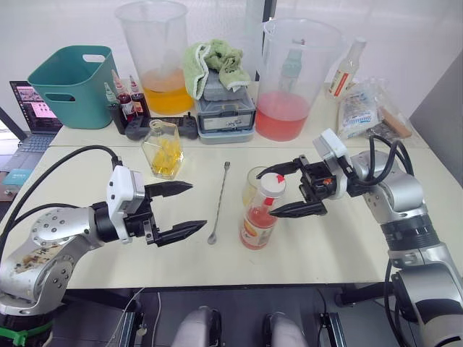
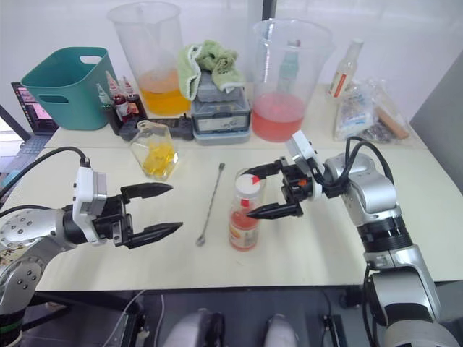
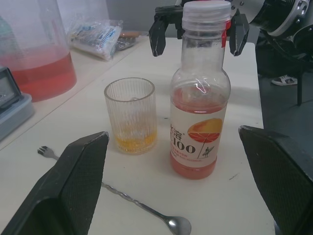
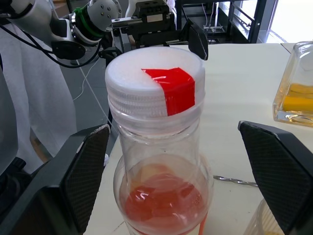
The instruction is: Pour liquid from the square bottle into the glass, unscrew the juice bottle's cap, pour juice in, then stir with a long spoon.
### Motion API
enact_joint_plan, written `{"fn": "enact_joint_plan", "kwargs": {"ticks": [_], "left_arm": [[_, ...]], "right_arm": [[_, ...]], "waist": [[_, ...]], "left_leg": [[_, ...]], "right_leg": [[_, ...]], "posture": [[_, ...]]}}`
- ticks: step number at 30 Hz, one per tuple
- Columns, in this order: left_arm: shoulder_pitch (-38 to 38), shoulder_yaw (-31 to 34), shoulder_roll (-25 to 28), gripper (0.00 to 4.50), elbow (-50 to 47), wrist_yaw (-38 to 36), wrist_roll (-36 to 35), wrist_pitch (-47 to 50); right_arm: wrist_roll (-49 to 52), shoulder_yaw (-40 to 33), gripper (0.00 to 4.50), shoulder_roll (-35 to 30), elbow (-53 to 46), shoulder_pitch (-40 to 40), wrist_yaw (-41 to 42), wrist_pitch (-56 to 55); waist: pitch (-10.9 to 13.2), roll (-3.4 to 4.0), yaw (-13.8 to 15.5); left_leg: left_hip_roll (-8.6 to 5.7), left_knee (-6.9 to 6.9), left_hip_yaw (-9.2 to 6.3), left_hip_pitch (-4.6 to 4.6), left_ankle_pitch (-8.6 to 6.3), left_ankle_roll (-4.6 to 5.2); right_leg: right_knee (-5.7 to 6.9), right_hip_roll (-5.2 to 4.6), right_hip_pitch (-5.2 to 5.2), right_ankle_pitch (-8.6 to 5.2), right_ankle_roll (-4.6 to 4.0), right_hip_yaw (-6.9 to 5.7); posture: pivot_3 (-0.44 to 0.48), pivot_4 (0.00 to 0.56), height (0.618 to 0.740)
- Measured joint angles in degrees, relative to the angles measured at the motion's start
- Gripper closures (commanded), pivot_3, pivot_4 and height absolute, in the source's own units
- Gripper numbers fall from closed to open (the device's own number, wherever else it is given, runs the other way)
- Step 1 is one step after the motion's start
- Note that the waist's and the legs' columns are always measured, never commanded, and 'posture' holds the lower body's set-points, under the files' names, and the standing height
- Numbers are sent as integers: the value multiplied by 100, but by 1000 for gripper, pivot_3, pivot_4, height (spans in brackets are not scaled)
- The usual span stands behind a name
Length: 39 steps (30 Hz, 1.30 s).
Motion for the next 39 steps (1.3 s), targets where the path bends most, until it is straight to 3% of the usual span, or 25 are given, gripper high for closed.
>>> {"fn": "enact_joint_plan", "kwargs": {"ticks": [3, 10, 19, 28, 33, 39], "left_arm": [[6, 9, 5, 0, 0, 24, -42, 0], [2, -105, 10, 0, 14, 45, 21, -29], [-182, -337, -87, 0, 278, -52, 80, -90], [-701, -808, -330, 0, 816, -426, 197, -319], [-983, -1097, -421, 0, 1151, -737, 285, -438], [-1260, -1294, -535, 0, 1468, -982, 402, -487]], "right_arm": [[-5, 30, 822, 76, 69, 0, 4, -3], [-31, 140, 3113, 204, -116, 43, 1, 4], [219, -275, 3162, -73, -1162, 529, -465, 588], [1299, -1613, 3162, -32, -3773, 1929, -3435, 2224], [1226, -1745, 3162, 493, -4817, 2835, -5070, 2328], [935, -1719, 3162, 923, -5403, 3670, -6253, 2274]], "waist": [[0, 0, -1], [0, 0, 5], [1, 0, 11], [0, 0, 46], [0, 0, 48], [-1, -1, 67]], "left_leg": [[0, 0, 1, 0, 0, -1], [-3, 0, 2, 0, 1, -1], [-3, -1, 2, 0, -1, -4], [-3, -7, 2, 0, -3, -11], [-3, -8, 6, 0, 1, -14], [-5, -8, 8, 0, 6, -4]], "right_leg": [[0, 1, 0, 0, 0, 0], [1, 1, 0, 0, 0, -1], [1, -1, 0, 0, 0, -1], [0, -7, 0, 0, 0, -1], [1, -3, -2, 0, 1, 0], [1, 0, 0, -1, 2, 1]], "posture": [[0, 150, 739], [0, 150, 739], [0, 150, 739], [0, 150, 739], [0, 150, 739], [0, 150, 739]]}}
